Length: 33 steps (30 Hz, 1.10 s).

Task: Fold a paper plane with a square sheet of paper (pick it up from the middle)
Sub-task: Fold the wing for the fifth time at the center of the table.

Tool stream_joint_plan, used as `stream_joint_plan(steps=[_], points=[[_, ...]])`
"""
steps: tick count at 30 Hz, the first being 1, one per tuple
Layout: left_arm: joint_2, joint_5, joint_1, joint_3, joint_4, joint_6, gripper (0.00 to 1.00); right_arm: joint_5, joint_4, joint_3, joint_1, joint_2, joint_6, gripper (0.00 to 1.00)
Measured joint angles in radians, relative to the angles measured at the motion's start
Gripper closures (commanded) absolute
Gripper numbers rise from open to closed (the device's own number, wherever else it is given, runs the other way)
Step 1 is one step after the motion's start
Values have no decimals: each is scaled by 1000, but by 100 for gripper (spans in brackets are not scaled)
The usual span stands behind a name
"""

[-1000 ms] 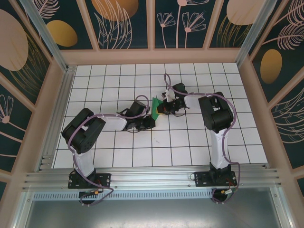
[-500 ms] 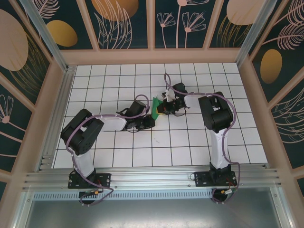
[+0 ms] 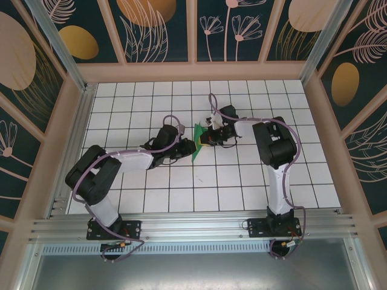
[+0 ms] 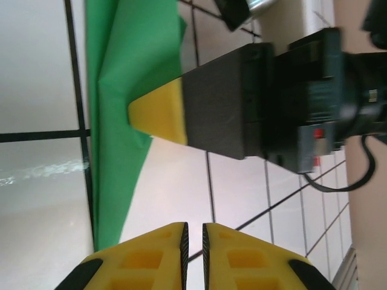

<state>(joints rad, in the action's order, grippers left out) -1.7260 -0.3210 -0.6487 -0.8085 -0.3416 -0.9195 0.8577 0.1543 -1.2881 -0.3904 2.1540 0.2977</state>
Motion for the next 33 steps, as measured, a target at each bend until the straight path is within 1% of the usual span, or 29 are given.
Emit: stream_joint_plan(steps=[6,17,18,22,24,29,33], points=[[-74,-1,0,1,-8,-4,82,0,2,-2,0,0,0,100],[-153,-66,0,-3,-71,-3,82,0,15,-12,2,5,18,100],[-153,-68,0,-3,-72,-3,83,1,16,-13,2,7,21,98],[-153,-63,0,-3,-72,-2,85,20,9,-13,4,6,45,76],[-153,-59,0,-3,-66,-2,86,27,1,-13,3,-1,69,71],[-153,-44,0,-3,-53,1,87,-6,-26,-4,-4,-23,122,66],[-153,-39,-2,-9,-42,2,87,-106,-71,29,-3,-61,145,65]])
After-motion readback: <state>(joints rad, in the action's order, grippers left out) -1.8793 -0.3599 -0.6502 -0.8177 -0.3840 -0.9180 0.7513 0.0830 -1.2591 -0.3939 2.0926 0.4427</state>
